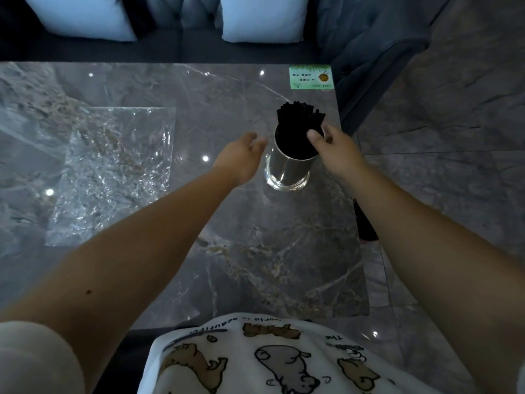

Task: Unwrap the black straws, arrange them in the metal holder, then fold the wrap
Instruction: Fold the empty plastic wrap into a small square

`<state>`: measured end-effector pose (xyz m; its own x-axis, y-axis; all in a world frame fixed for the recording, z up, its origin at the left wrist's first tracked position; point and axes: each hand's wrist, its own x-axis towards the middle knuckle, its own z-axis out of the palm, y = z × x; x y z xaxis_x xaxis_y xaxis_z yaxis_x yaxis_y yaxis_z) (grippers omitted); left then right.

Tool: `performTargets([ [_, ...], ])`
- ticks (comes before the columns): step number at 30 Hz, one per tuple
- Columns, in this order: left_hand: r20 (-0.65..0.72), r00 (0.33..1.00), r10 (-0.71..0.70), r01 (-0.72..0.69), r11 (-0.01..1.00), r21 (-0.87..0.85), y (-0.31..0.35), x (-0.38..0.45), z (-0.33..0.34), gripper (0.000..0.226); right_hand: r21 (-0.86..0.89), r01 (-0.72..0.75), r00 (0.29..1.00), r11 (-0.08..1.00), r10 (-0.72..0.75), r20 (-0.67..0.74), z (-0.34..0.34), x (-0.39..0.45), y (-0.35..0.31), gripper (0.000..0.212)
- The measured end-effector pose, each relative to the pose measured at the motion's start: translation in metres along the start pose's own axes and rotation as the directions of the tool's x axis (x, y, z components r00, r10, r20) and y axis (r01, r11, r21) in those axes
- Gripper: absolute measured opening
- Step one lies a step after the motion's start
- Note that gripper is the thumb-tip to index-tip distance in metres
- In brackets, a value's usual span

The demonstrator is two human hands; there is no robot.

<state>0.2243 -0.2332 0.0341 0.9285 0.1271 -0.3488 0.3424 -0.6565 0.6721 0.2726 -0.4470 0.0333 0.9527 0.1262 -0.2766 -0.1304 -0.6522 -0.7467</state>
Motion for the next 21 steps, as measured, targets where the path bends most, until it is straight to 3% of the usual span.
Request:
performTargets([
  [2,-0.021,1.000,-0.014,0.015,1.000,0.028,-0.024,-0.013,-0.011,0.046,-0.067,-0.012,0.983,0.998,0.000,-0.184,0.006,-0.011,0.001,0.064],
  [4,-0.061,0.998,-0.011,0.016,0.996,0.087,-0.054,-0.029,-0.022,0.039,-0.167,0.145,0.906,0.975,-0.199,-0.373,0.016,-0.030,-0.005,0.057],
  [6,-0.090,0.996,0.007,0.006,0.990,0.138,-0.089,-0.048,-0.034,0.032,-0.322,0.321,0.798,0.891,-0.437,-0.415,0.030,-0.049,-0.018,0.044],
  [8,-0.106,0.994,-0.001,0.022,0.980,0.197,-0.128,-0.067,-0.049,0.028,-0.411,0.429,0.749,0.804,-0.571,-0.335,0.054,-0.066,-0.035,0.037],
  [12,-0.187,0.981,-0.045,0.097,0.956,0.277,-0.204,-0.103,-0.086,0.021,-0.414,0.589,0.741,0.694,-0.668,-0.066,0.133,-0.094,-0.069,0.019],
  [14,-0.231,0.972,-0.042,0.107,0.956,0.275,-0.237,-0.118,-0.106,0.022,-0.383,0.606,0.779,0.697,-0.617,0.109,0.178,-0.102,-0.081,0.013],
  [17,-0.245,0.967,-0.066,0.140,0.944,0.297,-0.285,-0.138,-0.137,0.026,-0.412,0.549,0.831,0.727,-0.423,0.362,0.240,-0.108,-0.094,0.016],
  [21,-0.212,0.976,-0.057,0.136,0.916,0.379,-0.345,-0.159,-0.172,0.032,-0.476,0.591,0.798,0.651,-0.385,0.464,0.305,-0.116,-0.108,0.022],
])
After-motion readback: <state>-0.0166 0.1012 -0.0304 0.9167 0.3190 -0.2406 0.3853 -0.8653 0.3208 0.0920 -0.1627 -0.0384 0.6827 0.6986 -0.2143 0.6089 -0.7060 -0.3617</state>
